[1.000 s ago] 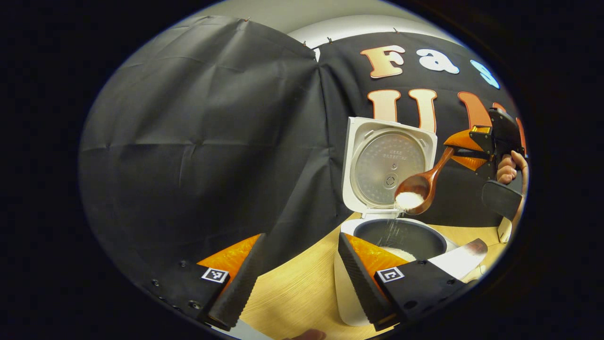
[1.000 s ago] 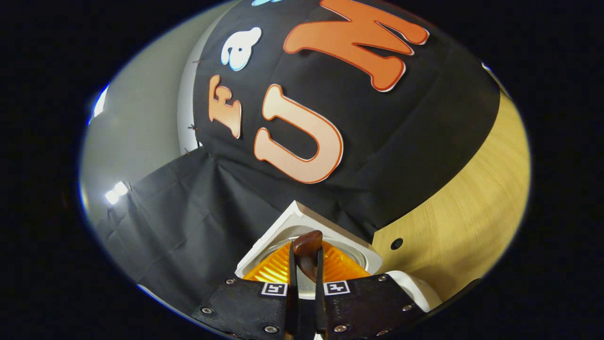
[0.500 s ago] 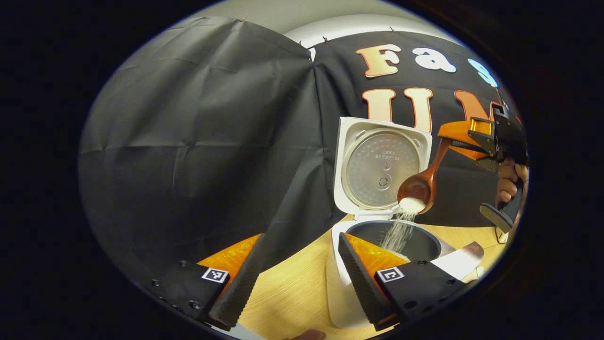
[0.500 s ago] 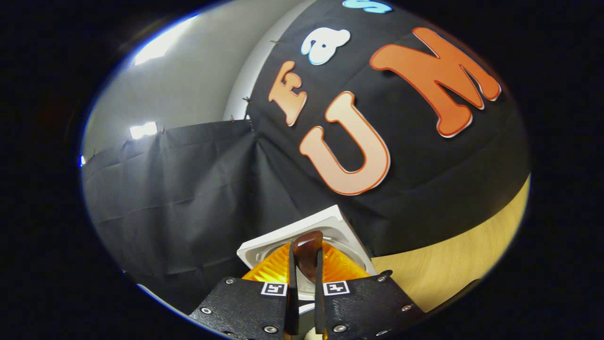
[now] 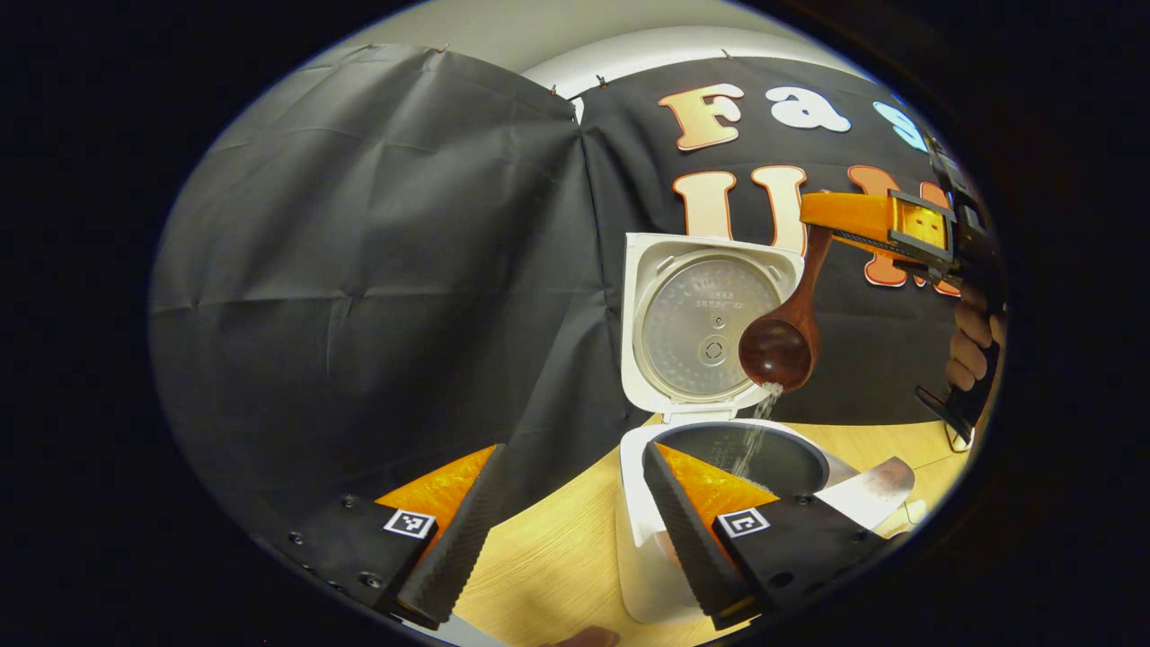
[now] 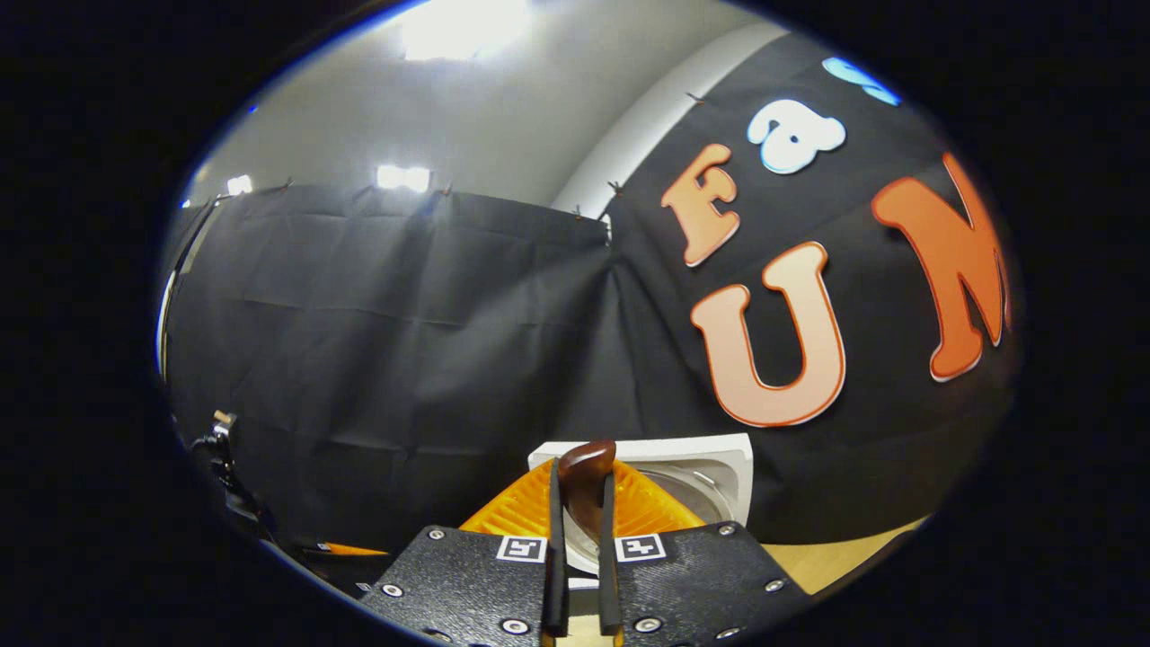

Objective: Close the left gripper, press the button to open the rice cooker; take a wooden spoon from the chopstick holder with the right hand, scoop a spoonful of rice and pour it into the rice cooker, then put the wooden spoon back into the chopstick holder.

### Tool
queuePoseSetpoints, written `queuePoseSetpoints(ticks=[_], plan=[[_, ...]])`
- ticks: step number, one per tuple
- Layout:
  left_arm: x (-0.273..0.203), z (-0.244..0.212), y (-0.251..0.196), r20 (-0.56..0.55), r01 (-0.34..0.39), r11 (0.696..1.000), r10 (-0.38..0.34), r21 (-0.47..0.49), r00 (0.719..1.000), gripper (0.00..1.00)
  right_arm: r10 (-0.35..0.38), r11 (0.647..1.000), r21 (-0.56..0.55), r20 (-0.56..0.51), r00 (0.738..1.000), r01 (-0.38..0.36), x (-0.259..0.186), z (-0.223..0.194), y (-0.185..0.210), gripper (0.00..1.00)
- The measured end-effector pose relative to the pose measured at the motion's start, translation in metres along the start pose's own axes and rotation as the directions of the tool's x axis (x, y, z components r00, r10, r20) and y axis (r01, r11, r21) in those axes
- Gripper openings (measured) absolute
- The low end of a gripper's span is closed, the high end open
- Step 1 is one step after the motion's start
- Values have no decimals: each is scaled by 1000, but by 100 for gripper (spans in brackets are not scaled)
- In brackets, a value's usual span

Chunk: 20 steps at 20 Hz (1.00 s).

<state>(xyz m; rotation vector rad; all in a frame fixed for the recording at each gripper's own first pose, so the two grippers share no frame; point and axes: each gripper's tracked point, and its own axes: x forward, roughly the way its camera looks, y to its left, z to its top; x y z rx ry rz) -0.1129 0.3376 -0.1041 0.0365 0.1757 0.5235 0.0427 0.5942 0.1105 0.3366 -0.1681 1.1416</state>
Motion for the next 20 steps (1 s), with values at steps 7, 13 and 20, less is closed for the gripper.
queuePoseSetpoints(ticks=[7, 13, 20], plan=[[-17, 15, -6, 44, 6, 1000, -7, 11, 999, 98, 12, 998, -68, 28, 1000, -10, -26, 18, 16, 13], [-28, 21, -29, 59, 41, 999, -42, 20, 997, 98, -98, 995, -30, 16, 995, 99, -80, 37, -26, 13], [-44, 25, -74, 69, 116, 992, -119, 50, 990, 98, -237, 971, -16, -34, 971, 237, -161, 46, -69, 13]])
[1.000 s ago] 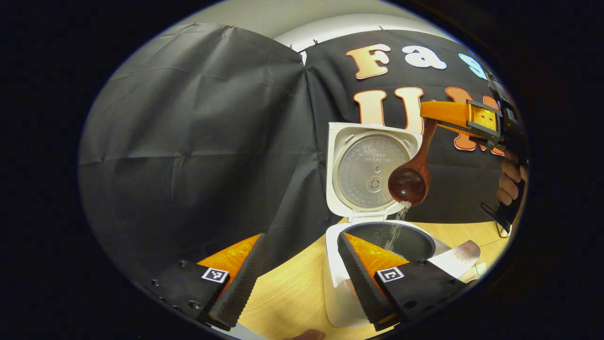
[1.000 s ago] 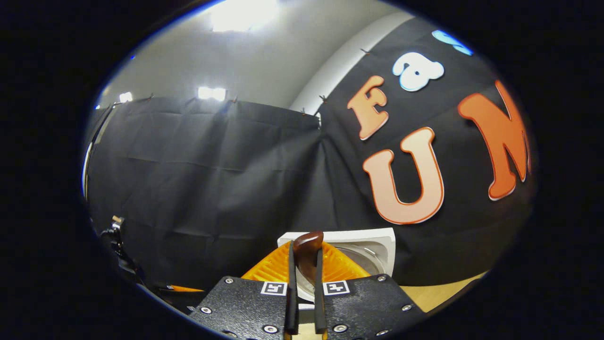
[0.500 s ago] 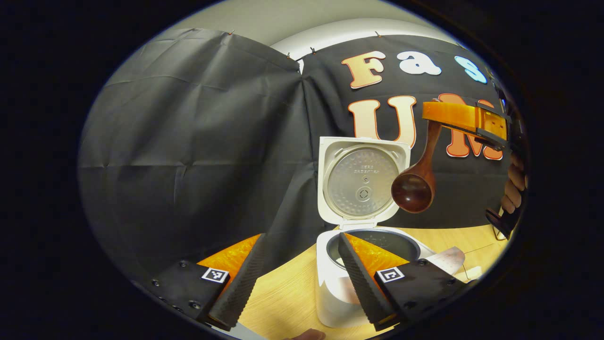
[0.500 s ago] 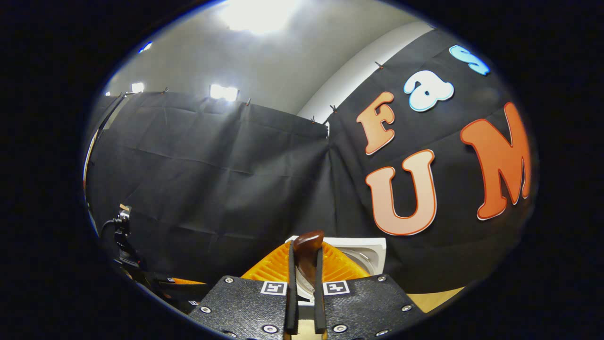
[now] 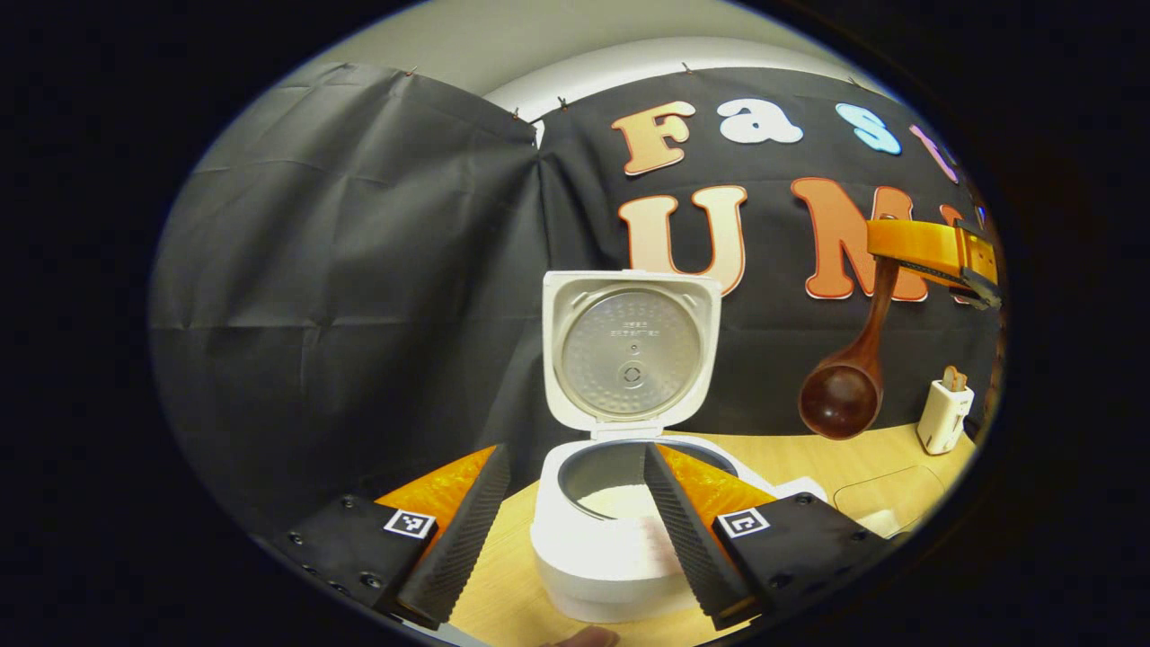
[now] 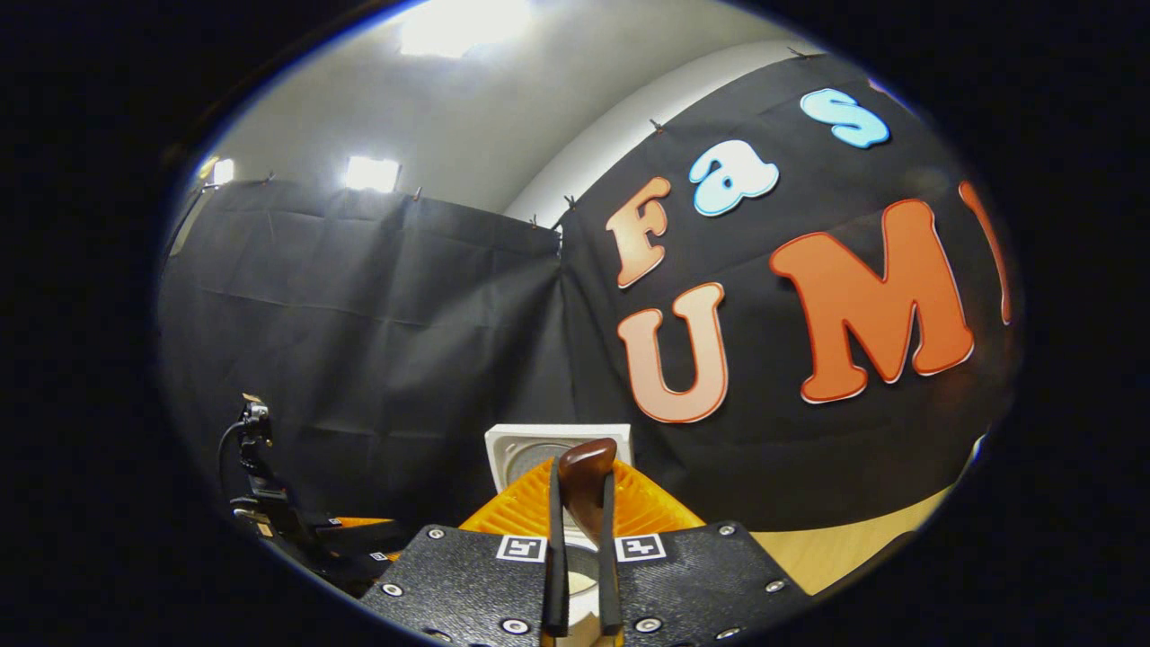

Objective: Close the left gripper, press the button to open the rice cooker; take a wooden spoon from the chopstick holder with the right hand, scoop a spoonful of rice and pour it into the rice cooker, then put the wooden spoon back into the chopstick holder.

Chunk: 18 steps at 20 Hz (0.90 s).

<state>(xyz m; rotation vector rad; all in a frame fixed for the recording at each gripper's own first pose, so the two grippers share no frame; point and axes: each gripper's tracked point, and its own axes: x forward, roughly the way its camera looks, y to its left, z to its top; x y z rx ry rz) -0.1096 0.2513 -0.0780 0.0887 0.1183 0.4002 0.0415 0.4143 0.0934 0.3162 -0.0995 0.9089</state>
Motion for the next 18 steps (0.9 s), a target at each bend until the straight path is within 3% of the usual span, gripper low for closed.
queuePoseSetpoints(ticks=[8, 13, 18], plan=[[-9, 11, -42, 24, 58, 998, -58, 1, 998, 98, -225, 974, -9, 0, 974, 225, -85, 26, -87, 13], [-10, 13, -67, 17, 102, 995, -102, 2, 995, 97, -381, 925, 8, 16, 925, 381, -153, 37, -132, 13], [-12, 13, -92, 5, 156, 988, -156, 3, 988, 98, -524, 851, -25, 33, 851, 525, -220, 47, -167, 13]])
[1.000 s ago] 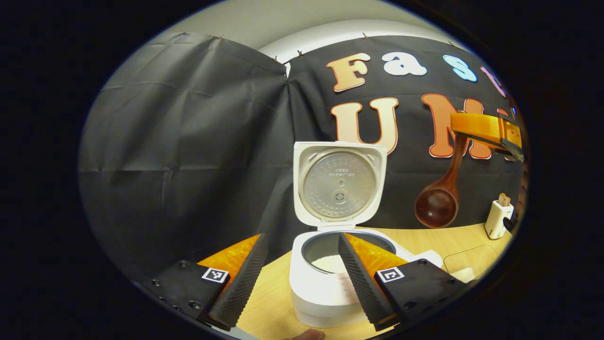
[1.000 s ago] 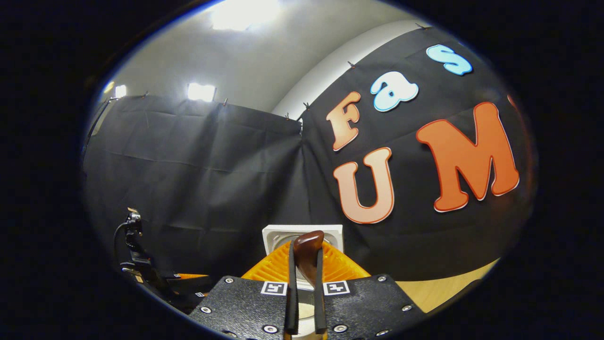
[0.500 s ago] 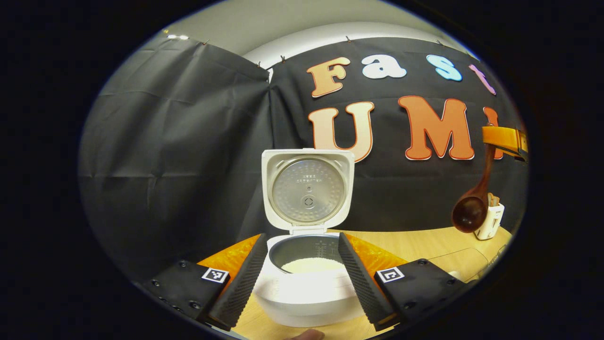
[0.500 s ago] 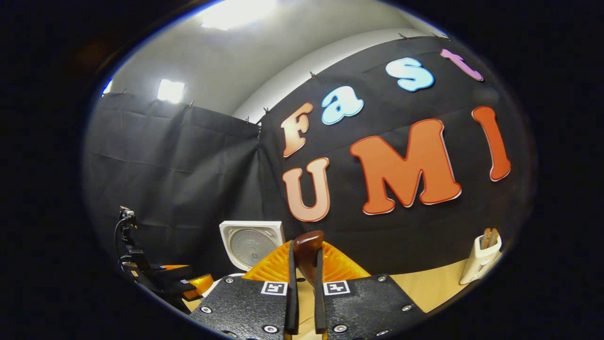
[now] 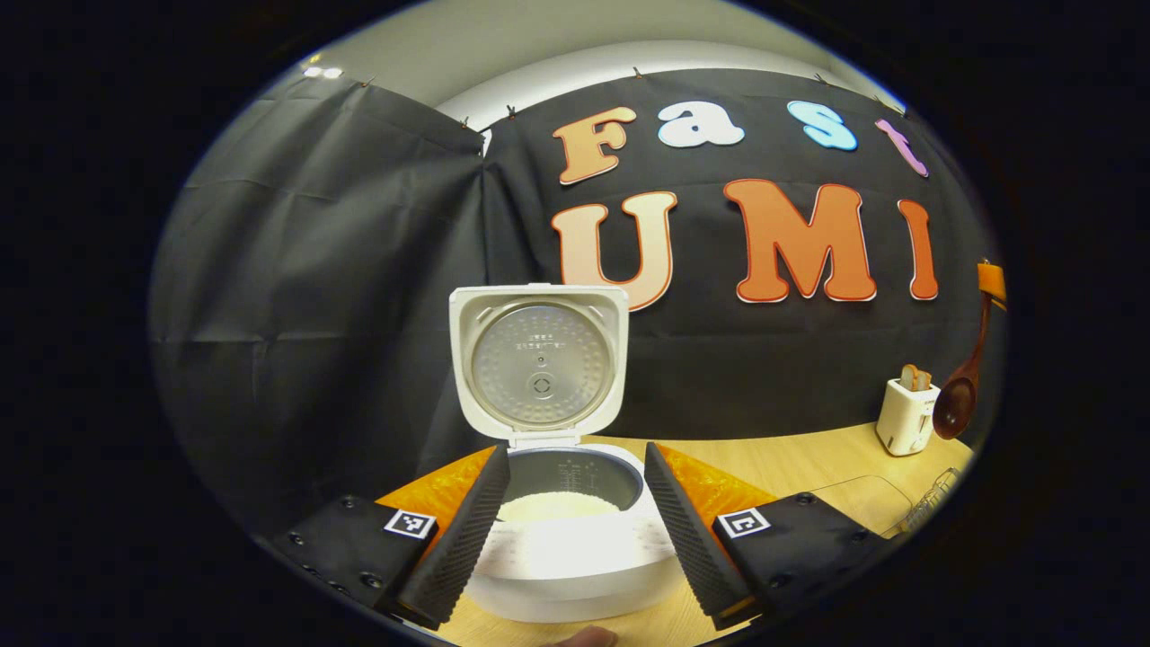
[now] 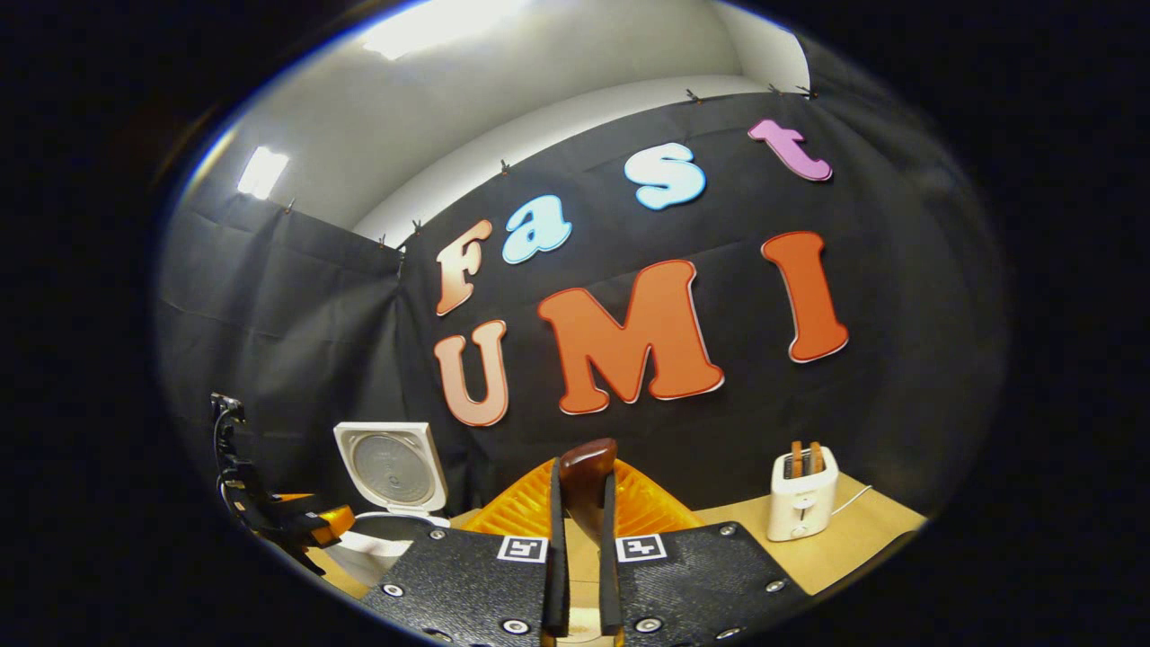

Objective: Close the left gripper, press the button to open the rice cooker; take a wooden spoon from the chopstick holder with the right hand, scoop a spoonful of rice and pour it into the rice cooker, then put the wooden spoon back into the chopstick holder.

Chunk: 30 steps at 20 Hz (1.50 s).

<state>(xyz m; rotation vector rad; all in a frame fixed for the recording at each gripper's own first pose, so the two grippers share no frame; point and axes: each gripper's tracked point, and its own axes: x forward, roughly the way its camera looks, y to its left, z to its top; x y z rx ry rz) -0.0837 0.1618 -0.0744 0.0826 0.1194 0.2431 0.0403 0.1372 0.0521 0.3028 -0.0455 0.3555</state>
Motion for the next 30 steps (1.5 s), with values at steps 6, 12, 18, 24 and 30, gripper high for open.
queuePoseSetpoints(ticks=[6, 12, 18, 24, 30], plan=[[3, 3, -10, -4, 2, 1000, -2, -14, 1000, 98, -136, 990, 30, -49, 989, 138, -32, -13, -48, 13], [3, 6, -24, 2, 8, 1000, -8, 2, 1000, 98, -267, 952, 106, -166, 949, 287, -43, -71, -83, 13], [4, 1, -35, -16, 20, 1000, -20, 19, 1000, 98, -335, 901, 203, -234, 913, 383, -55, -105, -107, 13], [12, -5, -39, -37, 19, 1000, -18, 13, 999, 98, -395, 782, 367, -333, 856, 504, -67, -147, -144, 13], [20, -11, -48, -49, 30, 1000, -30, 1, 998, 97, -419, 721, 438, -342, 841, 537, -79, -155, -160, 14]])
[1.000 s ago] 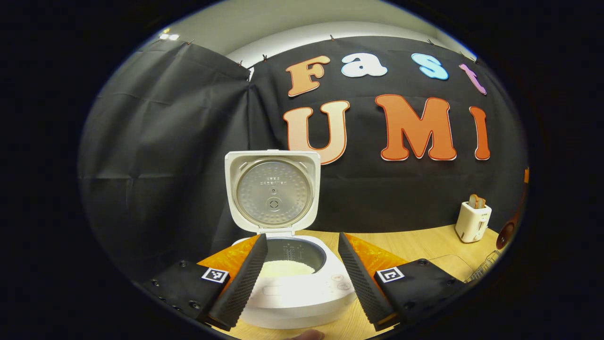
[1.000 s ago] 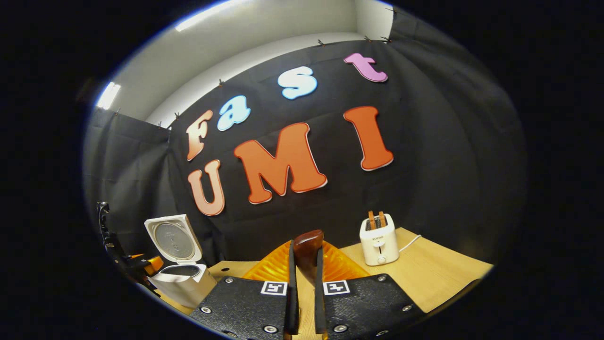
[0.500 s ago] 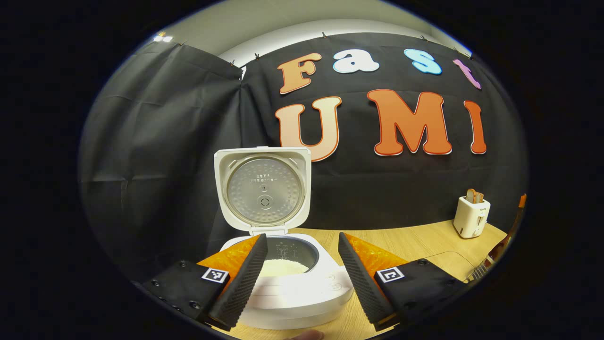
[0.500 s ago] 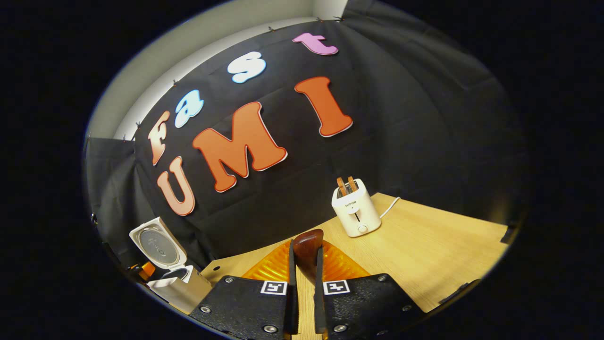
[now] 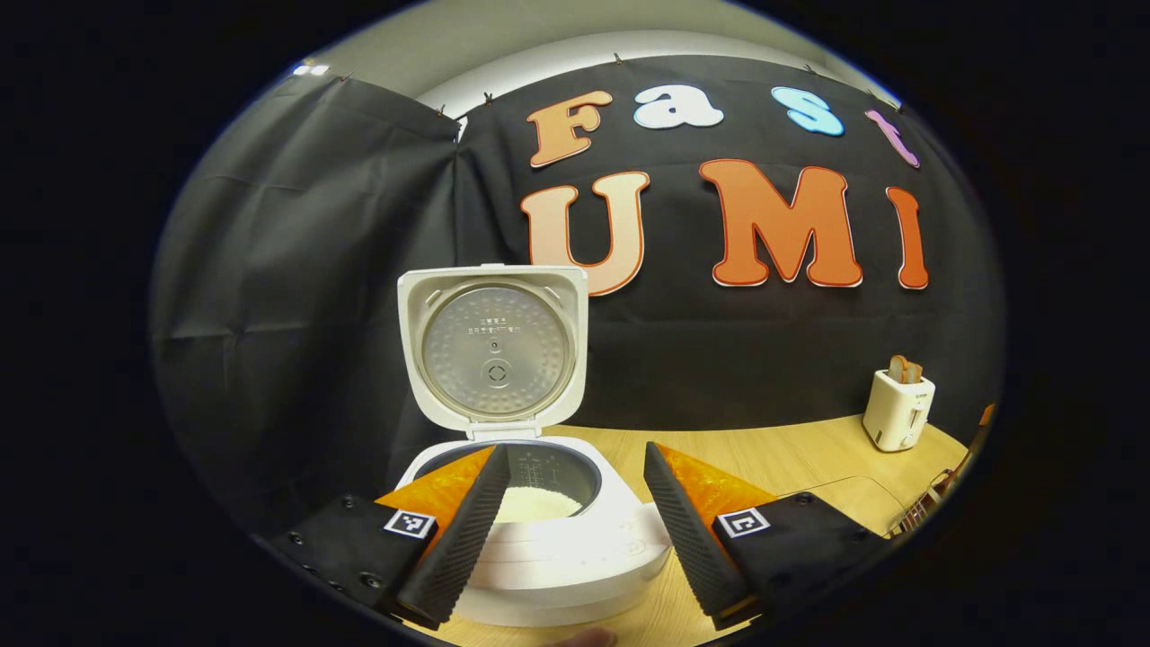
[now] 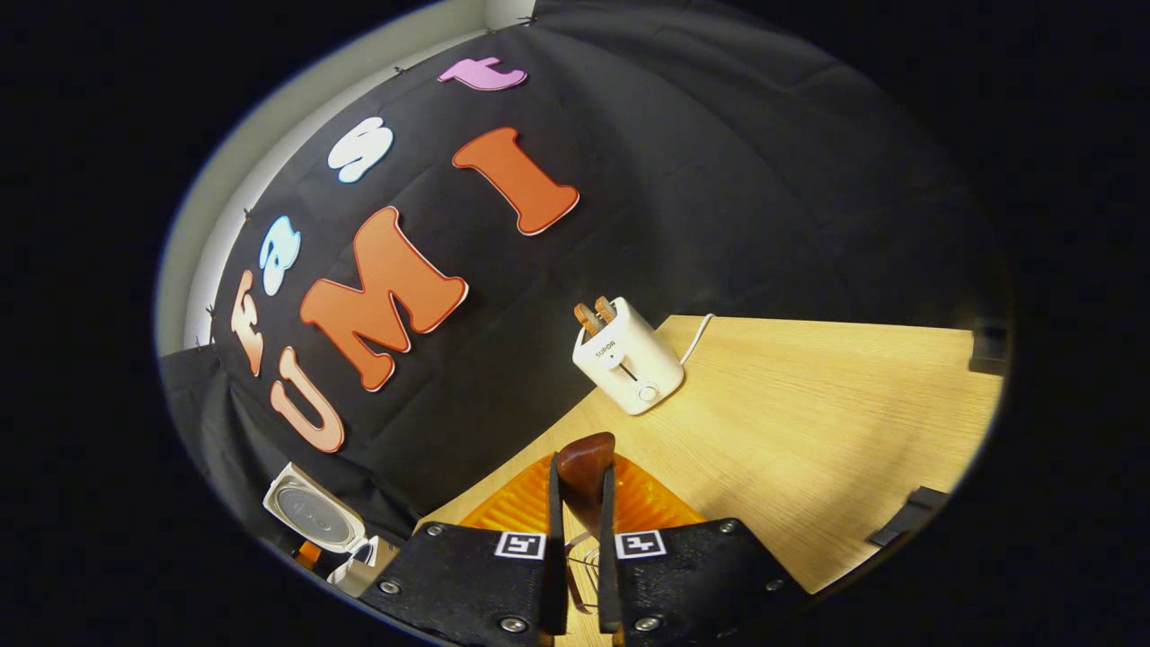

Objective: Close the left gripper, press the button to open the rice cooker; take a wooden spoon from the chopstick holder with the right hand, scoop a spoonful of rice and pour it into the rice cooker, then put the wooden spoon back into the chopstick holder.

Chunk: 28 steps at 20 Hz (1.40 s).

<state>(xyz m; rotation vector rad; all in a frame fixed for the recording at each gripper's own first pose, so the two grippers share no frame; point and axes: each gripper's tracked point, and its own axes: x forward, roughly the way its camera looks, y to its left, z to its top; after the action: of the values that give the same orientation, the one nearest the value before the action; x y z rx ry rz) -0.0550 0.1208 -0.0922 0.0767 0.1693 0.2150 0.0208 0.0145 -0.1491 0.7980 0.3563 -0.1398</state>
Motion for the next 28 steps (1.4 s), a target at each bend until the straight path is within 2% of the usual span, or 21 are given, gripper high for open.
queuePoseSetpoints(ticks=[4, 7, 11, 12, 13, 16, 18, 21, 22, 23, 24, 25, 28], plan=[[3, 1, -13, 0, 24, 1000, -24, -2, 1000, 97, -1, 1000, 26, -3, 1000, 1, -3, 2, -10, 19], [10, 7, -15, 4, 27, 1000, -27, 1, 1000, 98, 21, 1000, -18, -28, 999, -21, -12, 0, -10, 22], [18, 24, -1, 14, 14, 999, -13, -30, 1000, 98, 2, 992, -126, -22, 1000, -4, -22, 9, -18, 37], [20, 28, 6, 21, -1, 1000, 1, -27, 1000, 97, -1, 987, -163, -17, 1000, -1, -24, 12, -18, 47], [23, 35, 13, 30, -14, 1000, 15, -22, 999, 98, -5, 980, -199, -3, 1000, 5, -26, 16, -17, 50], [31, 48, 32, 38, -56, 998, 57, -12, 998, 98, -17, 962, -273, 59, 998, 32, -30, 39, -12, 71], [35, 57, 43, 34, -66, 998, 66, -21, 997, 98, -16, 953, -300, 93, 996, 43, -34, 52, -8, 78], [41, 76, 63, 42, -86, 996, 87, -21, 995, 98, 7, 935, -353, 142, 990, 44, -42, 70, 5, 80], [44, 86, 69, 56, -91, 996, 91, -9, 994, 98, 13, 926, -375, 159, 987, 48, -43, 77, 9, 91], [48, 95, 76, 59, -107, 994, 107, 0, 993, 98, 18, 920, -389, 161, 987, 46, -42, 84, 12, 82], [54, 104, 82, 62, -115, 993, 114, 6, 992, 97, 27, 918, -396, 147, 989, 33, -42, 88, 14, 93], [59, 113, 86, 66, -117, 993, 116, 5, 991, 98, 39, 915, -402, 146, 989, 23, -46, 93, 20, 84], [76, 137, 98, 68, -125, 992, 125, -8, 990, 96, 63, 894, -446, 218, 974, 42, -51, 121, 29, 85]])
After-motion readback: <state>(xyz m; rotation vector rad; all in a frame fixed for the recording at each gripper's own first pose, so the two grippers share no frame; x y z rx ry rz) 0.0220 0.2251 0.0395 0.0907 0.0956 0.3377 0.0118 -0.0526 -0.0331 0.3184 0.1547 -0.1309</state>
